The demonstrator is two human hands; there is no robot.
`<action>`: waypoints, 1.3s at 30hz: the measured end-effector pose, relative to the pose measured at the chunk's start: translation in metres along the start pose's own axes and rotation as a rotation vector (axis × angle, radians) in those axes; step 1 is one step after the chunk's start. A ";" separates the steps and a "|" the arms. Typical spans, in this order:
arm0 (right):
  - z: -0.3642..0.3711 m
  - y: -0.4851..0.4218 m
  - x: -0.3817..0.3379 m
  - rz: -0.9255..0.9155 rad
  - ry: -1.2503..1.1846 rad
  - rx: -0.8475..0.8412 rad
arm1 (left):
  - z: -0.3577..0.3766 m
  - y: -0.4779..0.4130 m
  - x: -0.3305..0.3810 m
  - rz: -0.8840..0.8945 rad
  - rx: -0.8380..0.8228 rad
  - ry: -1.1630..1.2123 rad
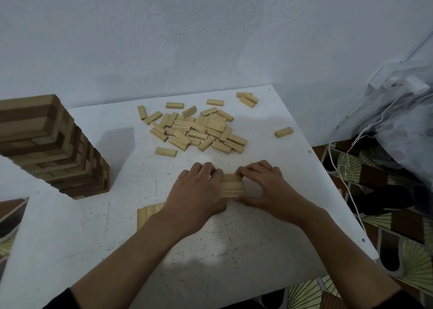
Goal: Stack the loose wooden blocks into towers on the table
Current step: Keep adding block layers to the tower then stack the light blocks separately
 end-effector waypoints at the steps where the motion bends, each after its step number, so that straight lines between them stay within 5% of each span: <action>1: -0.001 -0.001 -0.005 -0.006 -0.030 0.009 | -0.006 0.003 -0.005 0.005 0.010 0.008; 15: 0.025 -0.053 -0.124 -0.300 0.005 0.034 | -0.048 0.094 -0.113 -0.077 0.052 0.142; 39: 0.059 -0.053 -0.138 -0.237 -0.025 -0.064 | -0.014 0.120 -0.138 -0.131 0.033 0.208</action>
Point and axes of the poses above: each hand's wrist, its own y-axis away from the middle knuckle, its own z-axis out of the palm, x = y × z, the point moved 6 cm from there along -y, towards the middle knuckle, and after that the axes turned 6 degrees about -z, right-handed, at the moved point
